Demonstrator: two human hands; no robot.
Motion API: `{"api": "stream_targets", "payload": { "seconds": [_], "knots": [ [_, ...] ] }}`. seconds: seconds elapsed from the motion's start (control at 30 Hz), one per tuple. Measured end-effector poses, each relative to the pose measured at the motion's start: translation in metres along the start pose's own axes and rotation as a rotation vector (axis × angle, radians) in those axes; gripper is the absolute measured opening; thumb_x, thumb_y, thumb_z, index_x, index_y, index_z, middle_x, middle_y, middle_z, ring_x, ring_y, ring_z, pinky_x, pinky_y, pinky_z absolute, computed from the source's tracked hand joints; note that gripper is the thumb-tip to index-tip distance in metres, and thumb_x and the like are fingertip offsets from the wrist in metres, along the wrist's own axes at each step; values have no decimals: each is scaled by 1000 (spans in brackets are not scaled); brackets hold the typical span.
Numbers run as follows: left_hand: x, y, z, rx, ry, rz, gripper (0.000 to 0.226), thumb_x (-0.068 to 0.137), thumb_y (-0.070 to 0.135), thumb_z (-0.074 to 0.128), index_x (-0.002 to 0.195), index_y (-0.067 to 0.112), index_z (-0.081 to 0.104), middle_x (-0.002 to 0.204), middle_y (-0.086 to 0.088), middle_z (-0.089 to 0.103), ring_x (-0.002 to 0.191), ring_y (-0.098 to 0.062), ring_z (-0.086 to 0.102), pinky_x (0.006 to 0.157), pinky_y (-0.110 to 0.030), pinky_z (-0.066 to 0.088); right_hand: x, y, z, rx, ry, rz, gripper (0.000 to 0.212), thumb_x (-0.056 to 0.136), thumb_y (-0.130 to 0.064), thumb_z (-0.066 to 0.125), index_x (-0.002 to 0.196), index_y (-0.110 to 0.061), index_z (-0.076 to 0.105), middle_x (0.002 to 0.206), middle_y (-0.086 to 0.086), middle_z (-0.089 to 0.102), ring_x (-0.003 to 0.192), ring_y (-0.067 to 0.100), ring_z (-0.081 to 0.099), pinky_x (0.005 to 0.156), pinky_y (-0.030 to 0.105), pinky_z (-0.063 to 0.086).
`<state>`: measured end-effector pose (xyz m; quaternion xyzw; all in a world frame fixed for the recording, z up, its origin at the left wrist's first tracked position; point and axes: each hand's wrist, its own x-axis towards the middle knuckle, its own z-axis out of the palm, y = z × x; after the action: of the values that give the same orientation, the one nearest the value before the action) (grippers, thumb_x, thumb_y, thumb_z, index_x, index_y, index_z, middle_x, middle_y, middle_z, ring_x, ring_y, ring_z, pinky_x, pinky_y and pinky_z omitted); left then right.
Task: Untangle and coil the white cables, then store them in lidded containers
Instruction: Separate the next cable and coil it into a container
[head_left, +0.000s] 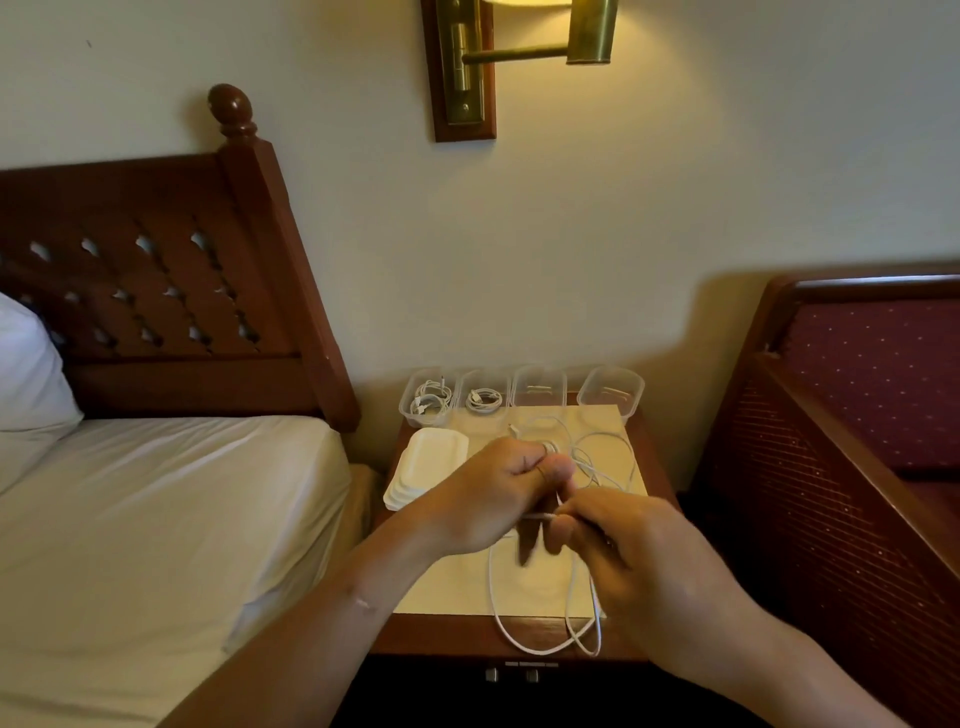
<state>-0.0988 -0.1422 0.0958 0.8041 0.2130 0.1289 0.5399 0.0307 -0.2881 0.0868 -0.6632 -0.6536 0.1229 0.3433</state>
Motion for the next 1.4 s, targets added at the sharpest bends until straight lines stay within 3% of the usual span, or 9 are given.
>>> {"api": "stream_targets", "payload": {
  "seconds": [0.1,0.23,0.43,0.67,0.87,0.93,1.0,1.2,1.4],
  "knots": [
    [-2,-2,-1,-123,-171,-13,52,111,38,39,87,-1,64,54,-12,50,44,-21,38,46,-30,30,5,1,-17,13,97,-55,12,92,-46,69,86,-36,75,79,-20,65,79,7,63,59,21,48],
    [-7,-7,3,-424,-333,-31,56,109,43,36,87,1,66,47,-3,36,41,-13,23,47,-28,22,16,7,-31,23,225,-187,16,82,-46,79,83,-31,81,78,-18,66,70,11,64,57,22,49],
    [-15,-9,9,-731,-462,-2,53,106,51,41,88,6,63,50,1,24,41,-6,20,44,-23,20,29,18,-29,183,286,-308,12,77,-22,88,87,-18,82,79,-11,65,65,8,58,60,13,41],
    [-19,1,13,-879,-512,41,43,106,47,47,75,17,46,53,6,22,40,-7,15,41,-21,19,40,27,-15,544,220,-324,12,86,-7,74,94,-13,81,86,1,69,76,16,66,68,22,51],
    [-12,1,9,-1016,-560,76,45,107,39,42,68,19,32,50,8,23,38,-9,12,42,-23,20,33,31,5,853,170,-159,37,98,-42,66,96,-7,78,82,6,64,62,9,47,55,21,39],
    [-8,-4,8,-1068,-532,63,45,106,36,36,65,19,32,48,7,23,36,-9,15,41,-21,23,25,27,8,846,157,-101,31,101,-34,61,94,-9,78,72,-6,57,61,9,43,56,22,38],
    [-5,-9,9,-1121,-474,28,46,105,34,31,61,20,36,46,7,23,33,-11,19,40,-20,30,21,20,11,791,191,-37,22,99,-22,62,100,-10,80,71,-12,66,62,4,56,60,16,44],
    [-2,8,35,-999,115,-217,44,93,30,46,52,14,41,38,1,21,25,-12,24,37,-25,45,21,14,15,580,398,138,15,93,-13,71,95,-24,82,82,-12,79,83,8,75,72,21,58],
    [-2,13,48,-908,379,-259,47,97,28,53,56,6,58,48,-5,40,29,-13,32,38,-24,40,20,11,13,534,424,173,20,94,-10,71,90,-27,81,76,-12,77,77,9,75,67,19,58]
  ]
}}
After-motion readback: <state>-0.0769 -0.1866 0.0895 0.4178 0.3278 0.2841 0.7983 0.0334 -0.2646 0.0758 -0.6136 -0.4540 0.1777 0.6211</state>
